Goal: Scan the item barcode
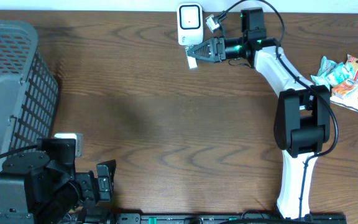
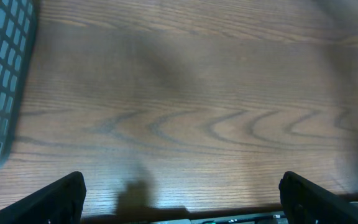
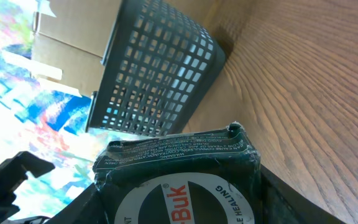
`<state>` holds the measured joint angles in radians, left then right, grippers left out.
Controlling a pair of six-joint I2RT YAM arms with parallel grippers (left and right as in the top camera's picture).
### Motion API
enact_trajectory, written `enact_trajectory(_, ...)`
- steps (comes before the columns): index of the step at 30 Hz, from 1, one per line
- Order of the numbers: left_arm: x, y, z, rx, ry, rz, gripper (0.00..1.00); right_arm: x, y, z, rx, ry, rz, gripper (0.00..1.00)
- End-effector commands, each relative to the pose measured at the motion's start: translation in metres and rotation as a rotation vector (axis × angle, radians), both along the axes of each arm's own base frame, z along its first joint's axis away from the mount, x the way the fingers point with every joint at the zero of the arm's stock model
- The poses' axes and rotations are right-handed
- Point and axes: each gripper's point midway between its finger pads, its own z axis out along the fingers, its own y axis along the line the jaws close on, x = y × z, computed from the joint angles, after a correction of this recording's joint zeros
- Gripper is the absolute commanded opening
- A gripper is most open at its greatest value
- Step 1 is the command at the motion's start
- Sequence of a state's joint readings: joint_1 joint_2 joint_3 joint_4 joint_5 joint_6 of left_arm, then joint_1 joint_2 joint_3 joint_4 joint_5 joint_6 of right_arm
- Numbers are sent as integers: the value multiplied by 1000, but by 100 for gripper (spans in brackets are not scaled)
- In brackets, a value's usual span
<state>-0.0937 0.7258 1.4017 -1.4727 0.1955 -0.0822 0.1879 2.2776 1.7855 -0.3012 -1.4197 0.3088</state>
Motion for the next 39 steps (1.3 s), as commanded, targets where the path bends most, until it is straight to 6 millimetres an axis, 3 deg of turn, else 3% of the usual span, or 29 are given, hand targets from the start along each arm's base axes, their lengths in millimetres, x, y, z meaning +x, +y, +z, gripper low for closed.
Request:
enact_trajectory(1,1,2,0,4,0,10,97,3,6,0,-14,-30,-4,43)
enact_trajectory(15,1,2,0,4,0,10,98,3,10,-6,-43,-21,-19,43)
enact_trajectory(17,1,2,0,4,0,10,98,10,8,-20,-118,11,-77,41)
enact_trajectory(20,1,2,0,4,0,10,98,19,-5,-58,-313,81,-199,37)
enact_trajectory(24,1,2,0,4,0,10,98,20,-34,-104,-584,170,-328,40)
enact_trajectory(28,1,2,0,4,0,10,98,15,-67,-136,-821,218,-421,41)
enact_trajectory(31,1,2,0,4,0,10,98,7,-85,-148,-935,250,-446,45)
enact_trajectory(37,1,2,0,4,0,10,98,-3,-100,-152,-1039,282,-454,45)
enact_trajectory(39,1,2,0,4,0,10,98,-7,-104,-155,-1097,281,-459,50)
